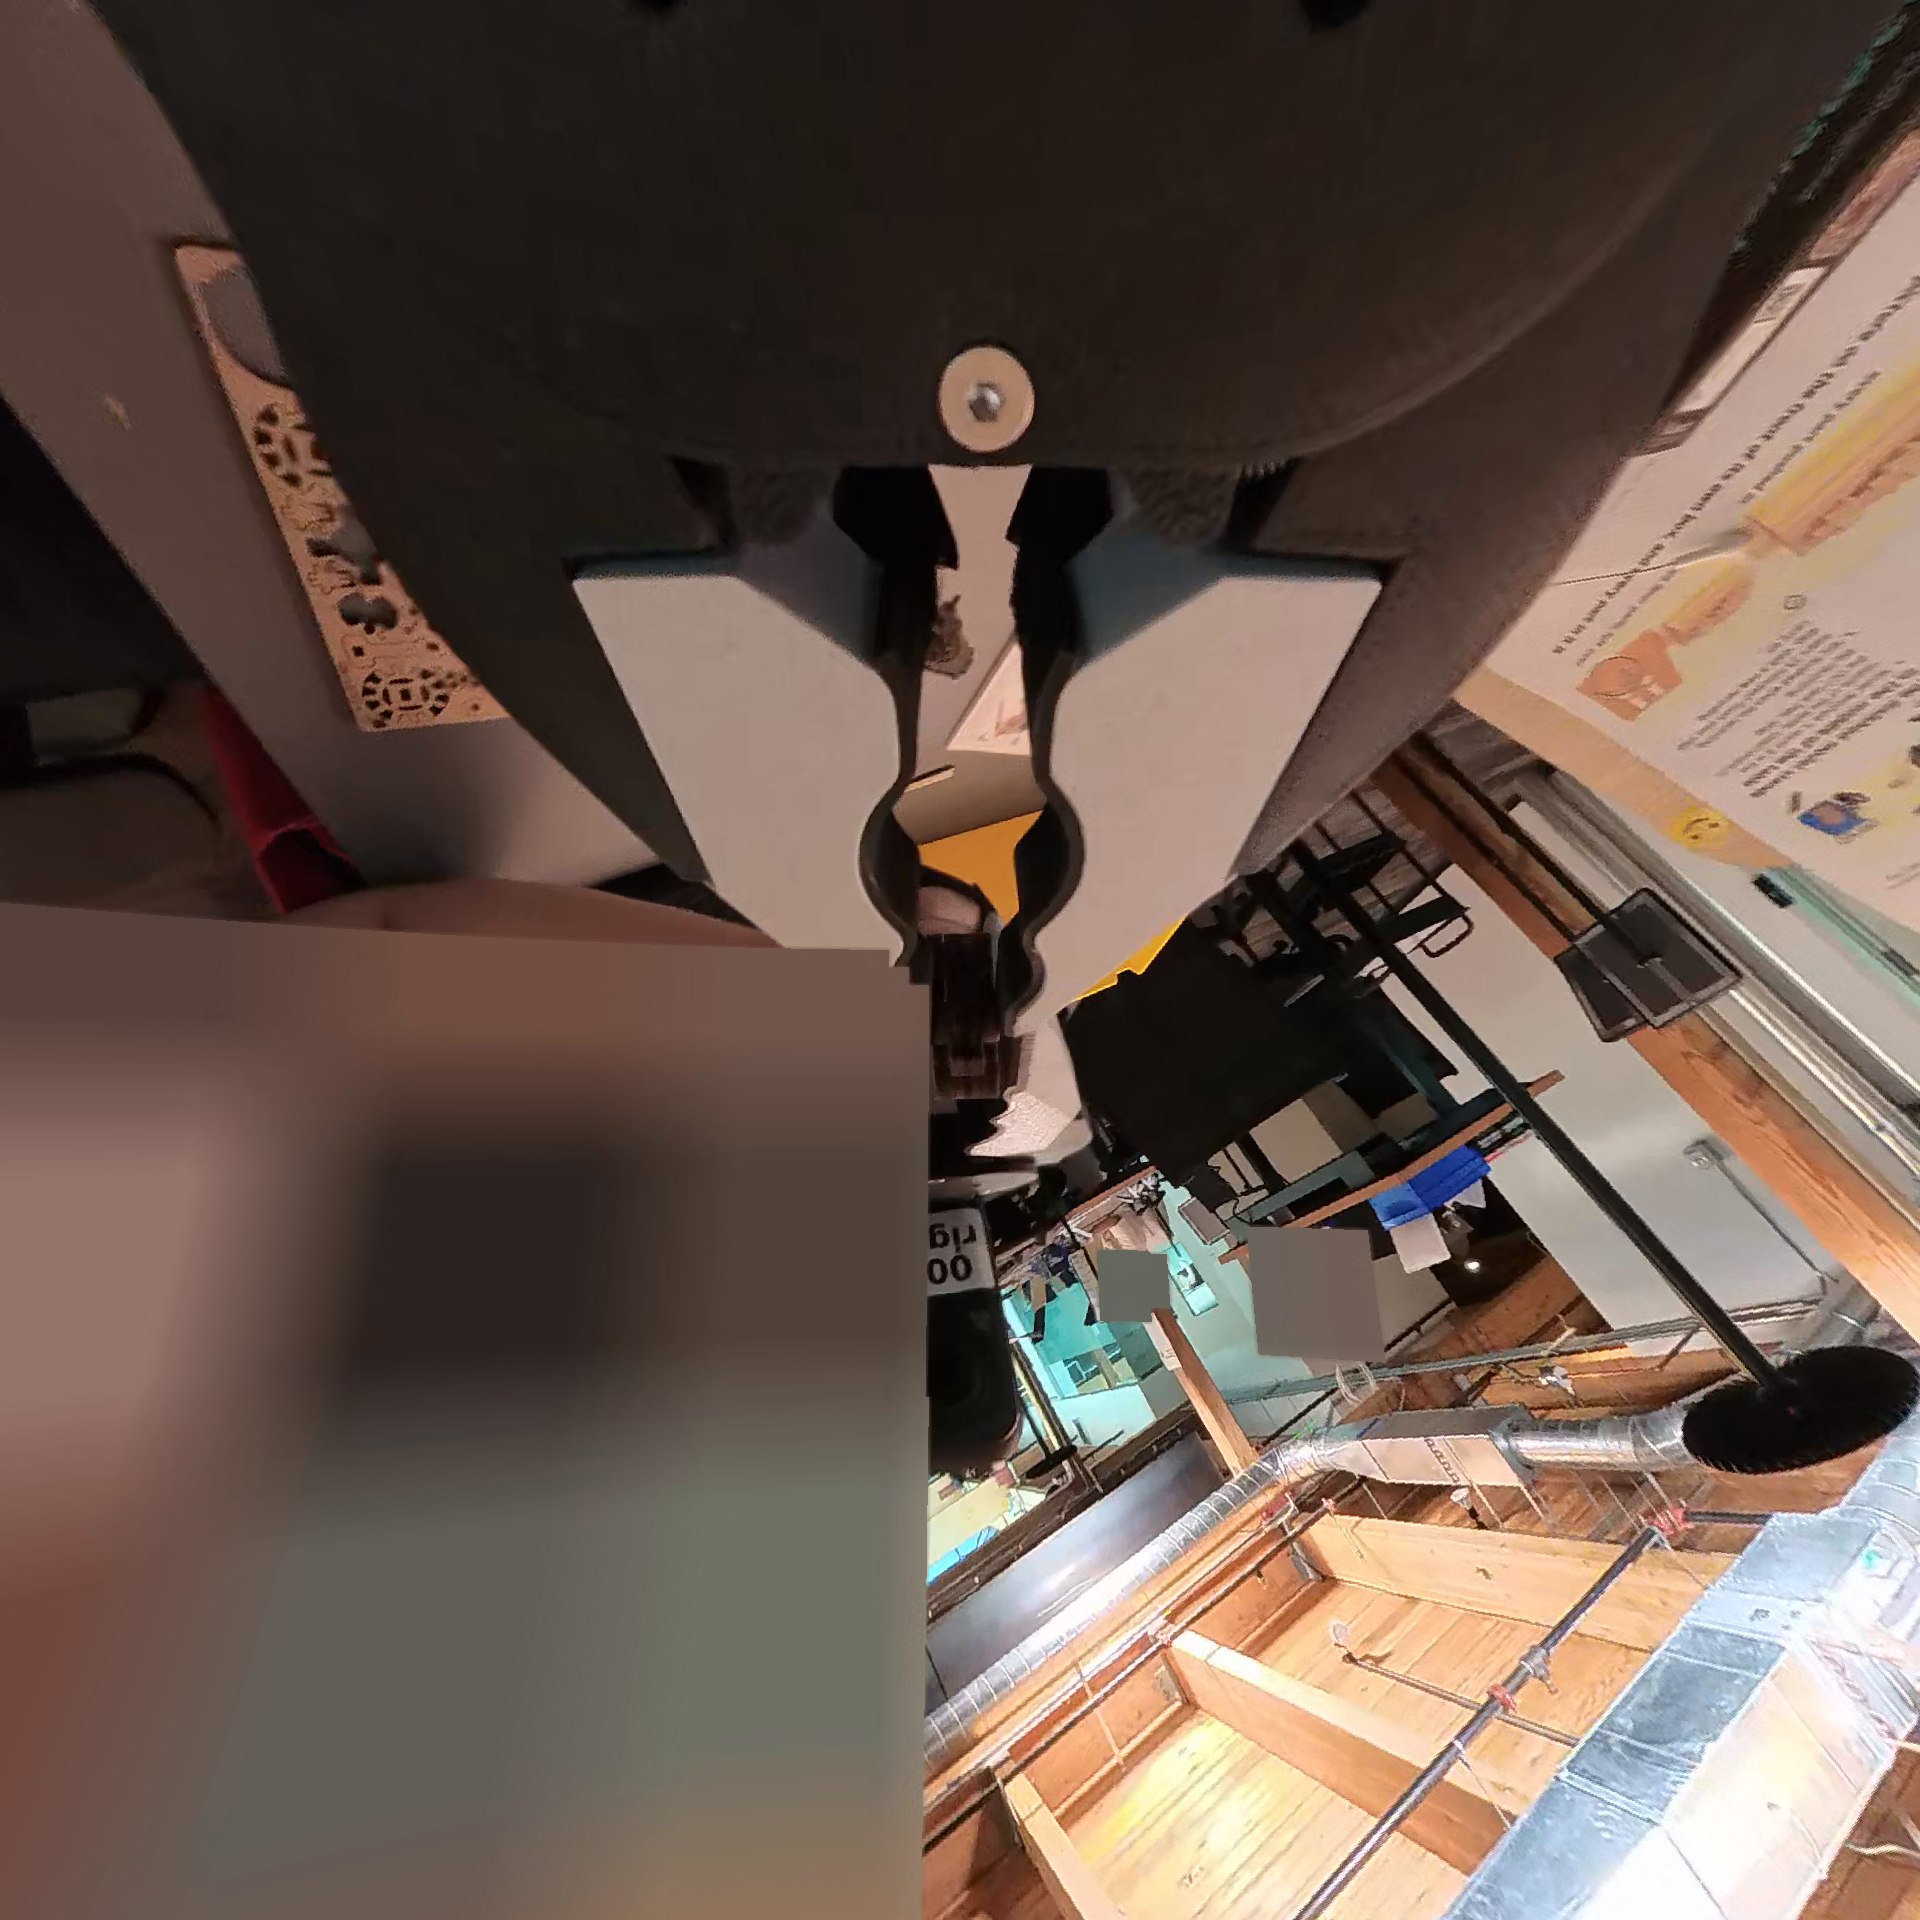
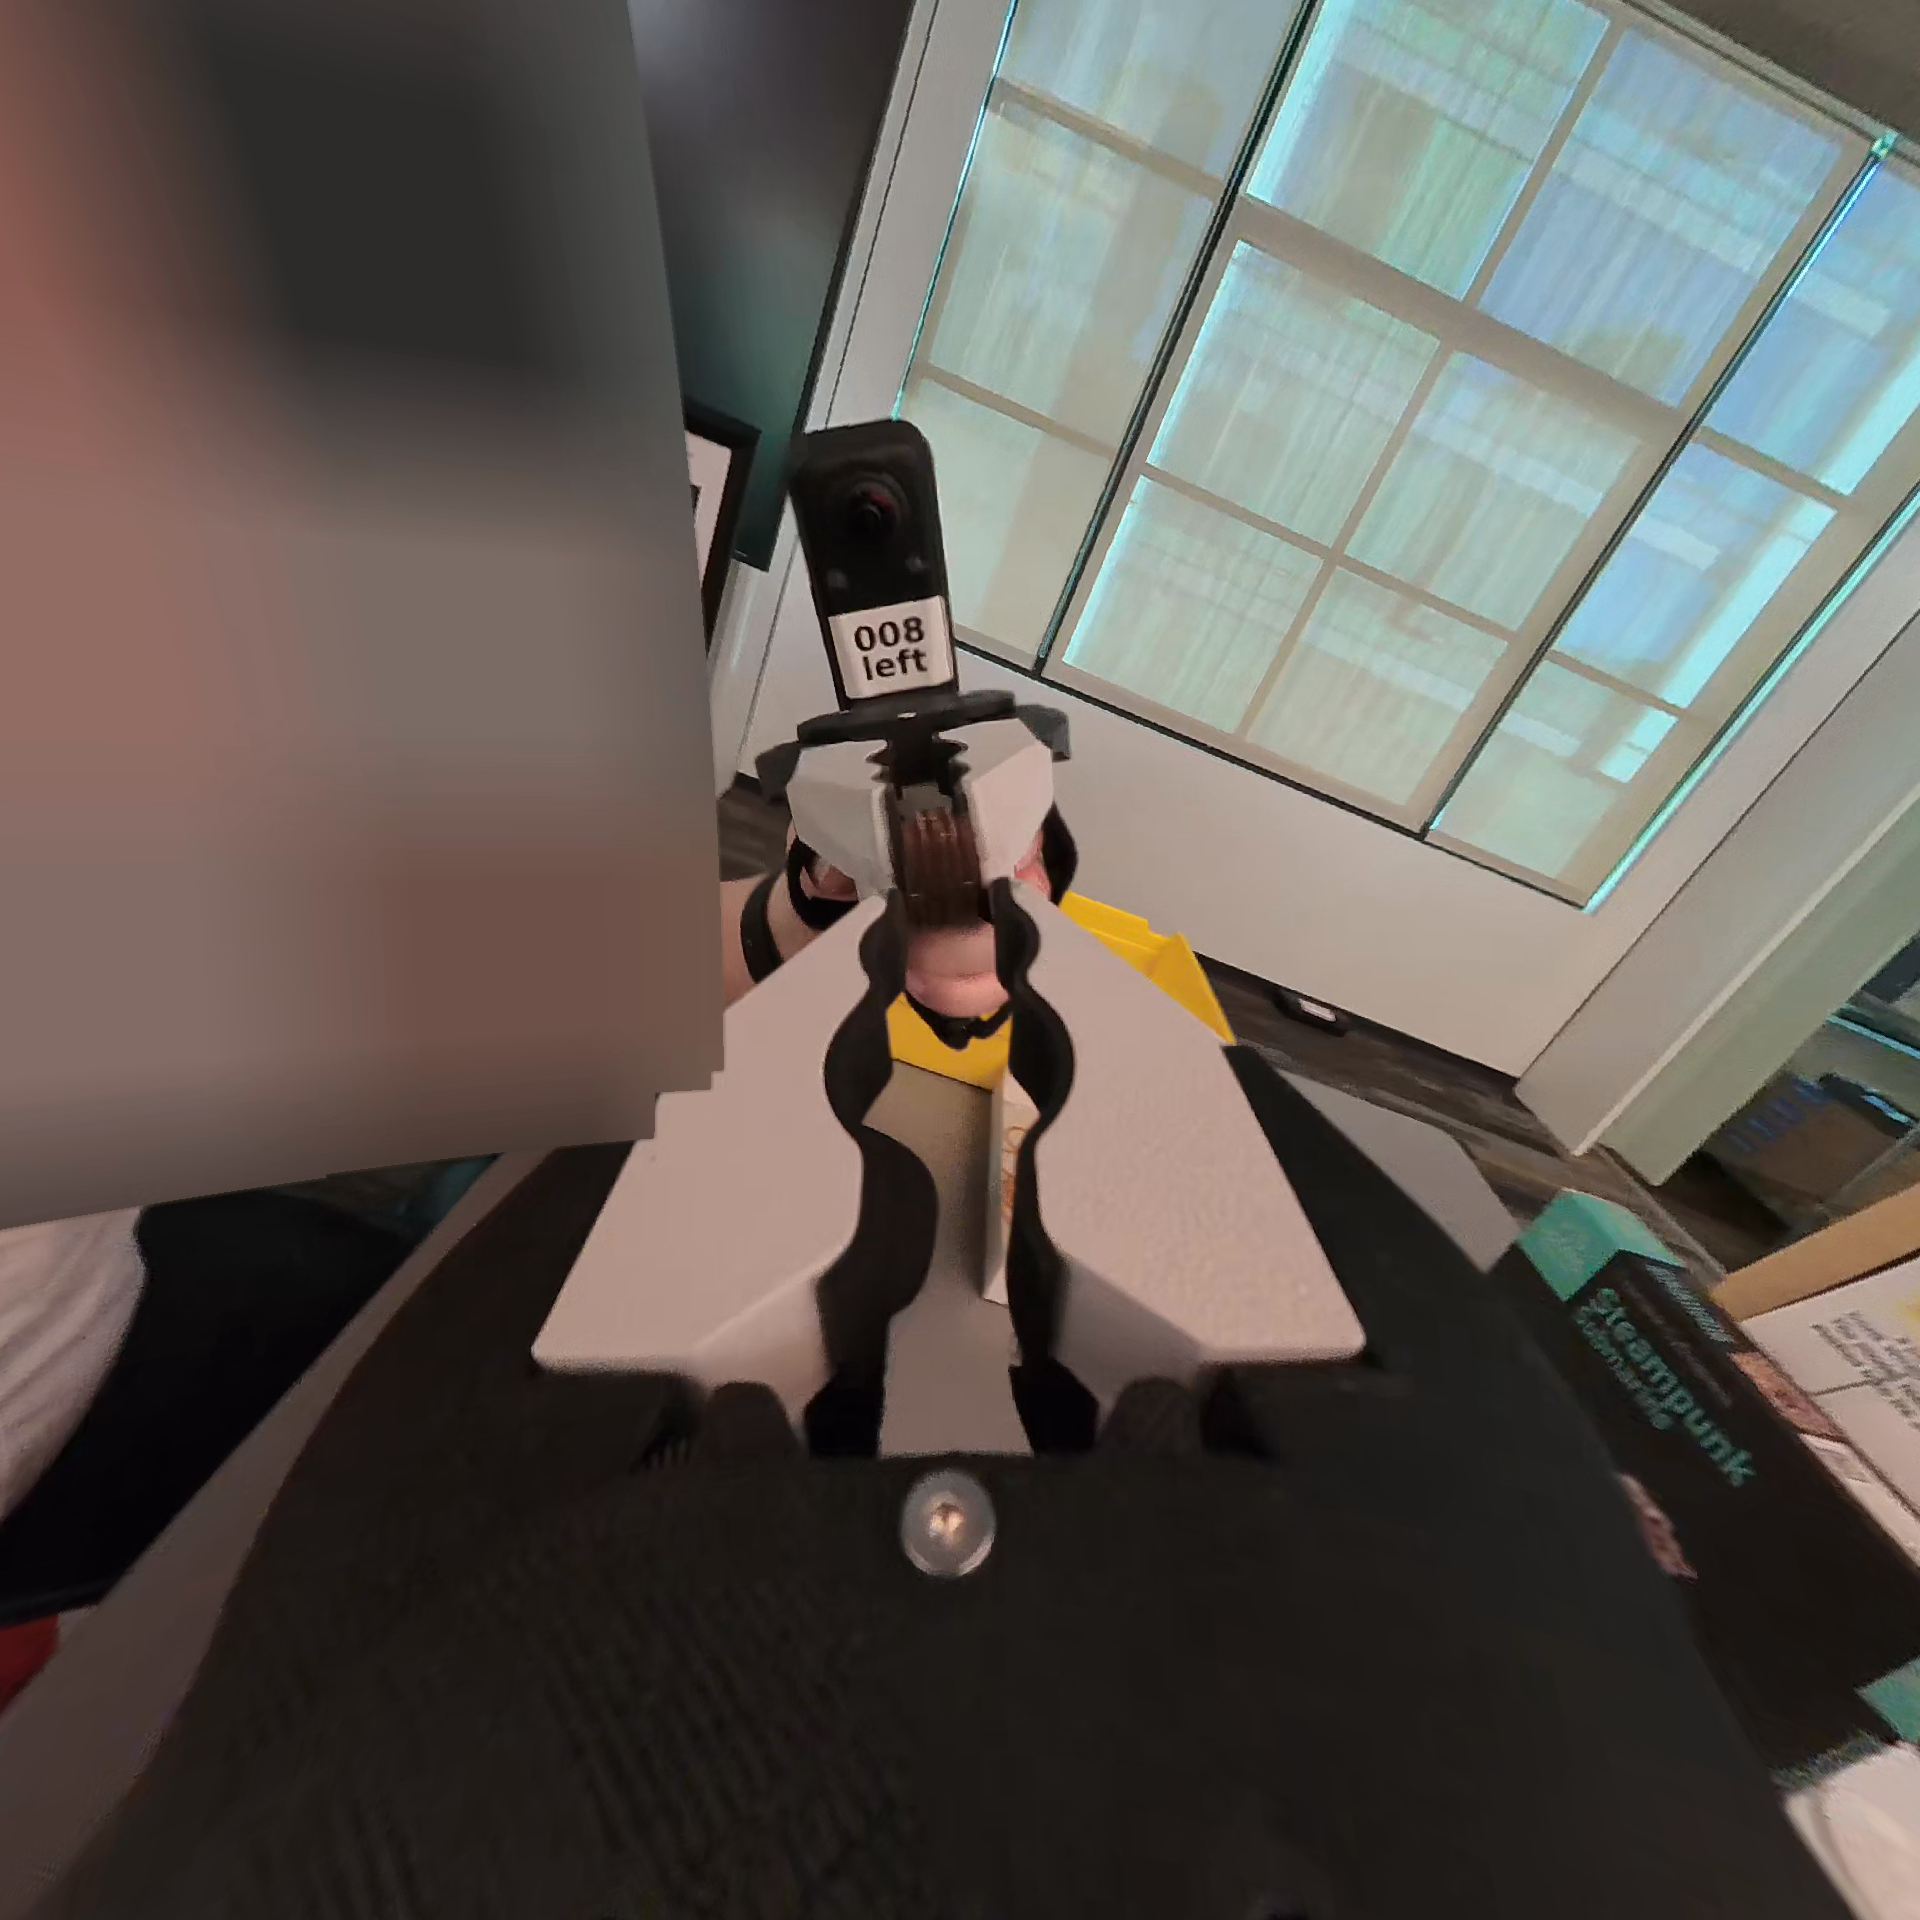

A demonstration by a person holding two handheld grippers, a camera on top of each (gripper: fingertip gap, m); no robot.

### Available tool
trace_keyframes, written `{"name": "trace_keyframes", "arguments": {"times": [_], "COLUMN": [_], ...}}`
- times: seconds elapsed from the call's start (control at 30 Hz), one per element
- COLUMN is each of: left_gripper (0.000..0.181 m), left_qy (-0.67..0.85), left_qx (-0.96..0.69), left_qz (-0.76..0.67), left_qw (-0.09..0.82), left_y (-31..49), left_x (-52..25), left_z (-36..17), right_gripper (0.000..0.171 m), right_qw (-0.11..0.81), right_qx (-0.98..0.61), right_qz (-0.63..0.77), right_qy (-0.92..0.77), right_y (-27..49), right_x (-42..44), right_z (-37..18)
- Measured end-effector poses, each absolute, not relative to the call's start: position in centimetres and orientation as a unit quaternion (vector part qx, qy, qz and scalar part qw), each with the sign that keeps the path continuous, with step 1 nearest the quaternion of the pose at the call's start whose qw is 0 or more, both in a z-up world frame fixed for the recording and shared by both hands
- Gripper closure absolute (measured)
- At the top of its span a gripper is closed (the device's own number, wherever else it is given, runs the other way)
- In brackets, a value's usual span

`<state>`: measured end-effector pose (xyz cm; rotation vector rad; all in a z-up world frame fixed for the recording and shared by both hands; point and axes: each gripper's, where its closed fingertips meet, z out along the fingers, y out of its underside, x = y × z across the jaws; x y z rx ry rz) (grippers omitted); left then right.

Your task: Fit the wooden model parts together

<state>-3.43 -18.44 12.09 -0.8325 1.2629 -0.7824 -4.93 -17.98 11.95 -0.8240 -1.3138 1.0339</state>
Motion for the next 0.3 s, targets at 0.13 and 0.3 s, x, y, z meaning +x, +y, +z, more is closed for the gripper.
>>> {"name": "trace_keyframes", "arguments": {"times": [0.13, 0.3], "left_gripper": [0.172, 0.172], "left_qy": [0.539, 0.517], "left_qx": [-0.384, -0.406], "left_qz": [-0.376, -0.412], "left_qw": [0.649, 0.631], "left_y": [-18.19, -17.76], "left_x": [-3.52, -3.64], "left_z": [12.43, 12.69], "right_gripper": [0.156, 0.153], "right_qw": [0.58, 0.557], "right_qx": [-0.37, -0.372], "right_qz": [0.474, 0.525], "right_qy": [-0.55, -0.526], "right_y": [-17.74, -17.81], "right_x": [-4.94, -4.59], "right_z": [12.19, 12.91]}}
